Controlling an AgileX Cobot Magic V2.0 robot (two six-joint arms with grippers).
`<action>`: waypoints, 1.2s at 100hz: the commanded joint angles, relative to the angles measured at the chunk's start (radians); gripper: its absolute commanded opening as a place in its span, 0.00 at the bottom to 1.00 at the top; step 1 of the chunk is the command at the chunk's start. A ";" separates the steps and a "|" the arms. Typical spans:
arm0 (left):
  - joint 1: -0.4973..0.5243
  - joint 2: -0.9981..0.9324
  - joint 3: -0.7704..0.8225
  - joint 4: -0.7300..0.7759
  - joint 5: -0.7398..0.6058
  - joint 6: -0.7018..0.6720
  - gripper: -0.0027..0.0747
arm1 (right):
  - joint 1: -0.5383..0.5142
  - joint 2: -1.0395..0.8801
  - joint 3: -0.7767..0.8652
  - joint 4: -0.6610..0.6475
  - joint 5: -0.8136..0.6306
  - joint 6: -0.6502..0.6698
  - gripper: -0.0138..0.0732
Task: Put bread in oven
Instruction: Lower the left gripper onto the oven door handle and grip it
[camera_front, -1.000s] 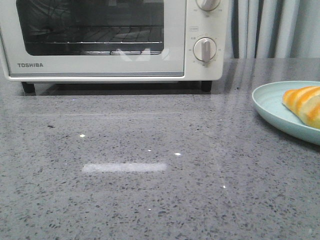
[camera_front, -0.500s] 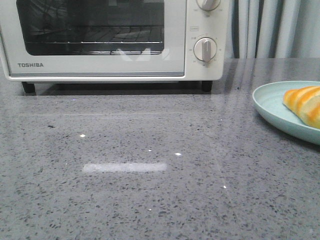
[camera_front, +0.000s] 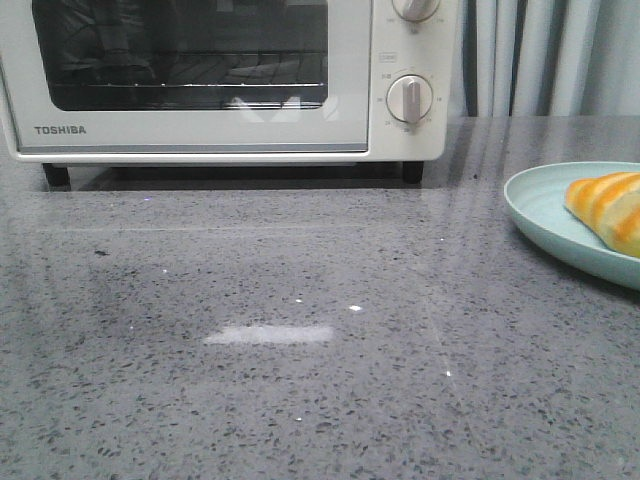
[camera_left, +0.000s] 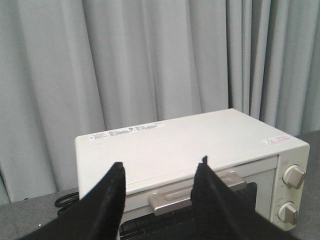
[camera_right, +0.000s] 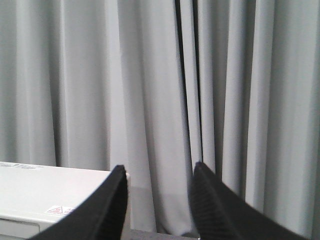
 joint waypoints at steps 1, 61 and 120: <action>-0.032 0.035 -0.052 0.039 -0.035 0.000 0.32 | 0.022 0.016 -0.040 -0.012 -0.051 0.001 0.48; -0.035 0.280 -0.074 0.045 -0.193 0.000 0.01 | 0.102 0.016 -0.040 -0.020 -0.002 0.001 0.48; 0.082 0.497 -0.134 -0.005 -0.287 -0.012 0.01 | 0.102 0.016 -0.040 -0.021 0.001 0.001 0.48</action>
